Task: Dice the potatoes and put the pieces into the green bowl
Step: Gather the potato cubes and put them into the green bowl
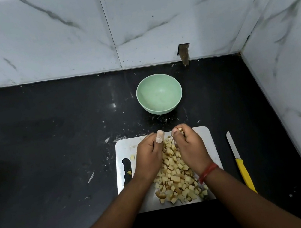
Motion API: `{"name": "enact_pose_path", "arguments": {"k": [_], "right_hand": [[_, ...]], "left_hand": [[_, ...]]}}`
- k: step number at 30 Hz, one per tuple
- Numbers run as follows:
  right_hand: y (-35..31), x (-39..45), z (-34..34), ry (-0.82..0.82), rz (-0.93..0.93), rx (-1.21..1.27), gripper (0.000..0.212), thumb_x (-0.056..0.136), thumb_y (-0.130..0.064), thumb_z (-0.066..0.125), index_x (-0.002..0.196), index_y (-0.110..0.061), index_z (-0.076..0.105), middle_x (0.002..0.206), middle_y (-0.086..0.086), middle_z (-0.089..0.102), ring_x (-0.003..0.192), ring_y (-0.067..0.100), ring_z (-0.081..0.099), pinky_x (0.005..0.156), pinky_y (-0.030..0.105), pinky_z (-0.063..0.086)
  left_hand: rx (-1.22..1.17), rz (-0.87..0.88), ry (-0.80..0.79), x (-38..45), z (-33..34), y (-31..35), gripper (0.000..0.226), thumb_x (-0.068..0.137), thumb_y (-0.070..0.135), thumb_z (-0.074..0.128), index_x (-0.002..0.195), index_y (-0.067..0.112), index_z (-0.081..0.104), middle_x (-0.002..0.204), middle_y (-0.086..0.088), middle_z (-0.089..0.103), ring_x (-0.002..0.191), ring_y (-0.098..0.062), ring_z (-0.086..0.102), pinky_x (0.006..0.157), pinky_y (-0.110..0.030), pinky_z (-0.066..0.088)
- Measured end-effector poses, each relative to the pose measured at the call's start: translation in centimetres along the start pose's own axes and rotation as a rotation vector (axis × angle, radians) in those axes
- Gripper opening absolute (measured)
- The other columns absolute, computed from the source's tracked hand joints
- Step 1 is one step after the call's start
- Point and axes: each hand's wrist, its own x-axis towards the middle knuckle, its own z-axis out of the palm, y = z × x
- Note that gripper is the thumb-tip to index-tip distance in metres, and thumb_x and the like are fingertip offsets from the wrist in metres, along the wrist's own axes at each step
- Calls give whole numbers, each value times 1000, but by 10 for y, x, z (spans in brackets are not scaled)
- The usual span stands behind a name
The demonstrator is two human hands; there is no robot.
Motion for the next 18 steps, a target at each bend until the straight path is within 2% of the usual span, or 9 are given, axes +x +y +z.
{"name": "enact_pose_path", "arguments": {"k": [2,5,8,12,15,17,18], "right_hand": [[-1,-2,1,-15,94,134,22,100,-26,48,83,-15,57,63,-8,49,59,8,46,59,28,42],[-6,1,2,-10,256,414,26,100,-21,47,76,-14,56,62,-2,45,56,11,40,53,27,36],[-20,12,-1,-65,407,783,25,100,-20,45,76,-15,50,63,0,38,49,8,33,43,22,27],[-55,47,-9,-97,432,1022,25,100,-20,45,77,-16,52,58,-4,38,44,5,31,38,19,28],[-85,97,-5,15,353,994,26,98,-16,46,73,-16,51,54,-3,39,41,6,33,39,19,27],[-92,131,3,75,299,749,22,97,-17,47,75,-15,51,56,-1,43,43,10,38,40,20,29],[-90,145,6,70,261,508,20,96,-18,47,78,-14,52,60,1,48,47,13,44,42,22,35]], "left_hand": [[-102,-90,6,-2,4,9,55,100,52,39,65,11,39,60,5,36,57,-6,34,54,-20,32],[-188,-181,8,-1,8,22,62,97,58,35,66,6,38,60,1,35,58,-10,34,54,-21,33],[-283,-266,45,9,12,43,58,95,63,34,66,13,41,59,3,35,56,-7,34,53,-20,33],[-428,-339,136,54,13,69,56,98,67,37,63,23,44,60,3,38,57,-11,36,53,-28,32],[-335,-325,184,106,9,83,54,105,57,38,64,23,45,59,2,42,53,-9,38,51,-27,32],[-176,-294,127,136,3,86,52,106,52,38,67,20,49,56,6,48,49,-6,44,53,-27,38],[-90,-287,67,147,0,85,52,107,51,37,70,17,54,59,5,55,53,-7,52,58,-29,45]]}}
